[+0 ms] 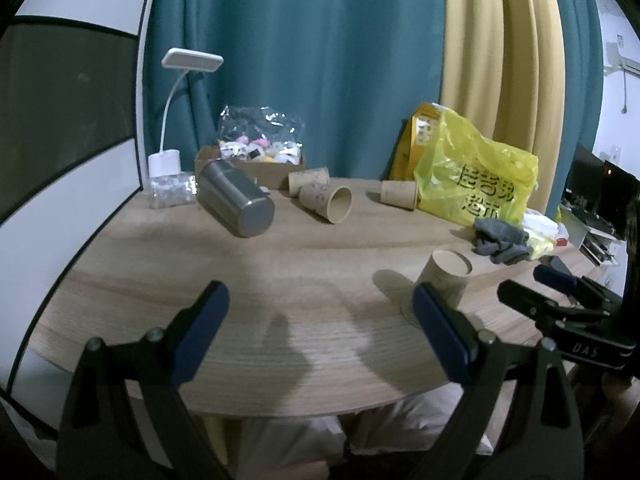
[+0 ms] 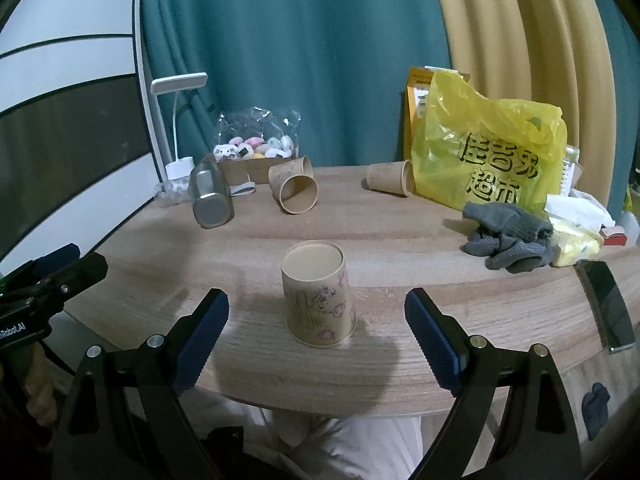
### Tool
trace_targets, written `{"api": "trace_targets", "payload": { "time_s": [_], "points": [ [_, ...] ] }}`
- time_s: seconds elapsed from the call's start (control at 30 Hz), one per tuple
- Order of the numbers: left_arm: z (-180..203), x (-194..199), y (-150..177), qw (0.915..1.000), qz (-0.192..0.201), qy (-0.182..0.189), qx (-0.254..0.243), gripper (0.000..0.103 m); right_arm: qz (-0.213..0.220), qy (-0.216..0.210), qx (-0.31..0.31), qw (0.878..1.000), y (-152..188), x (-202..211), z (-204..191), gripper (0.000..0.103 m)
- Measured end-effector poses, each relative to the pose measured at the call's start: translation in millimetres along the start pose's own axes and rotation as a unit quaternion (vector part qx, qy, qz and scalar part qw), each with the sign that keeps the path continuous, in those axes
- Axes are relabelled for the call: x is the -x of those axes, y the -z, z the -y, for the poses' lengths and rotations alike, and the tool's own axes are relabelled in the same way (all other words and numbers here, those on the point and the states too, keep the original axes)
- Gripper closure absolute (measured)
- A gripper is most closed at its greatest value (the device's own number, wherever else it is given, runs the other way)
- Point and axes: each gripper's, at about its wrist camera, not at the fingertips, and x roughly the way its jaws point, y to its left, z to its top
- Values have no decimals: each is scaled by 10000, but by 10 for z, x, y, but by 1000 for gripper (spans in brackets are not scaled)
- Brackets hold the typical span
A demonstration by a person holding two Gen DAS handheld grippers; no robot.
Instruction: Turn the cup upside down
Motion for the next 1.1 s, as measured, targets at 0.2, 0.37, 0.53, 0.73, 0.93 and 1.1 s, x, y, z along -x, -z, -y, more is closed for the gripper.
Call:
{"api": "trace_targets", "payload": {
  "time_s": [0.2,0.37,0.53,0.73,0.93,1.1],
  "points": [
    [-8,-4,-3,10000,4,3,3,9,-41,-3,17,10000,-1,-17,-22,11],
    [-15,2,-1,10000,7,8,0,9,-47,-4,18,10000,4,-19,-27,11],
    [-13,2,-1,10000,6,7,3,9,-55,-13,19,10000,6,-17,-21,11],
    [-22,4,1,10000,0,-11,34,9,-66,-17,11,10000,26,-23,-26,11],
    [-27,4,1,10000,-14,-30,60,9,-68,-12,11,10000,27,-28,-26,11],
    [-24,4,3,10000,-20,-35,79,9,-89,-26,17,10000,42,-41,-34,11]
  ]
}}
